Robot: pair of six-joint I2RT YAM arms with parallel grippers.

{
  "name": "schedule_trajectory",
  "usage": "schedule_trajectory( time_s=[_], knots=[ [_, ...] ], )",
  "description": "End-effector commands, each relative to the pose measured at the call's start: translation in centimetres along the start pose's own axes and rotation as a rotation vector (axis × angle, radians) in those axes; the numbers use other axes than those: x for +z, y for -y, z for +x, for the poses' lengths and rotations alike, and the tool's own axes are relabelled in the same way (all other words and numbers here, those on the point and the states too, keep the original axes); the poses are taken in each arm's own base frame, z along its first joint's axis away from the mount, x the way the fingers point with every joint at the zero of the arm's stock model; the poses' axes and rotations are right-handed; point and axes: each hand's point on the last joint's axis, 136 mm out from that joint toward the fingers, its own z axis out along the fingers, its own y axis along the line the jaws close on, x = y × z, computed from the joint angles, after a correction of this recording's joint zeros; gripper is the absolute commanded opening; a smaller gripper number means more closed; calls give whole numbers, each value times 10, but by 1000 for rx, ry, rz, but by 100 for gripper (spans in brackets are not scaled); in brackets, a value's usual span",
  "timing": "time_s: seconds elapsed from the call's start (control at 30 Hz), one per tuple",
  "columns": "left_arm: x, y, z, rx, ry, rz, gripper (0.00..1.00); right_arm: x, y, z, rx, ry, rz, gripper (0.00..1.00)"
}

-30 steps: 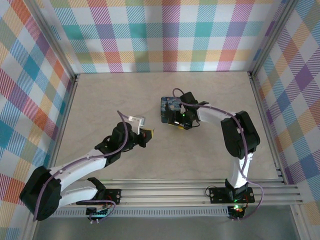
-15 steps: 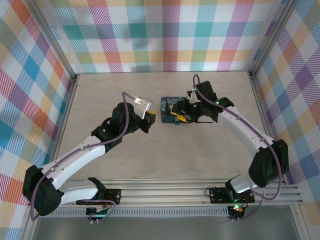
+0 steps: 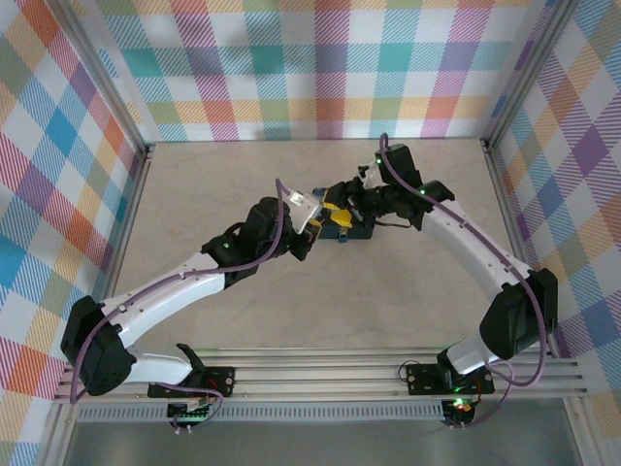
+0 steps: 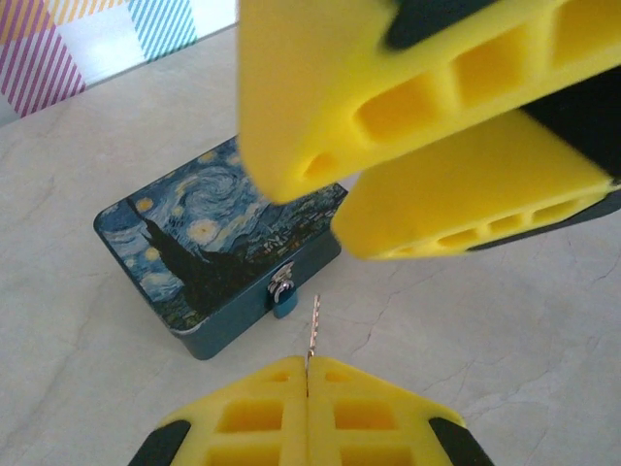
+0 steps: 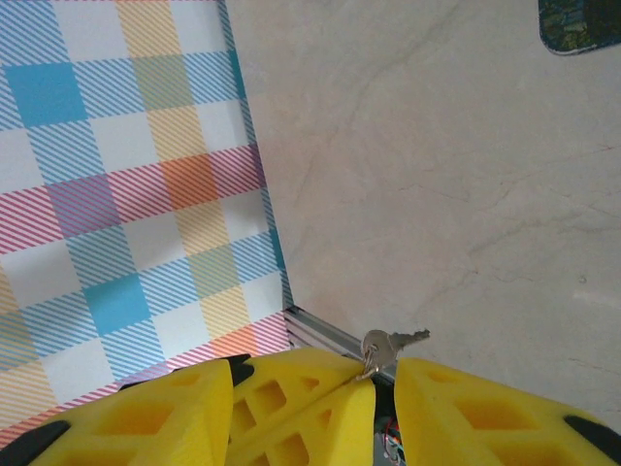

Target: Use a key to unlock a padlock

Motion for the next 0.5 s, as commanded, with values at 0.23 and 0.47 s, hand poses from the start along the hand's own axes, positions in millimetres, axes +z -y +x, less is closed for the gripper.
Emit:
schedule_trajectory(
  time_s=[0.23, 0.47],
  knots=[
    [7, 11, -30, -6, 94, -30, 0, 4, 0, 3, 41, -44, 0, 47],
    [9, 11, -36, -2, 116, -48, 0, 10, 10, 4, 59, -62, 26, 47]
  ],
)
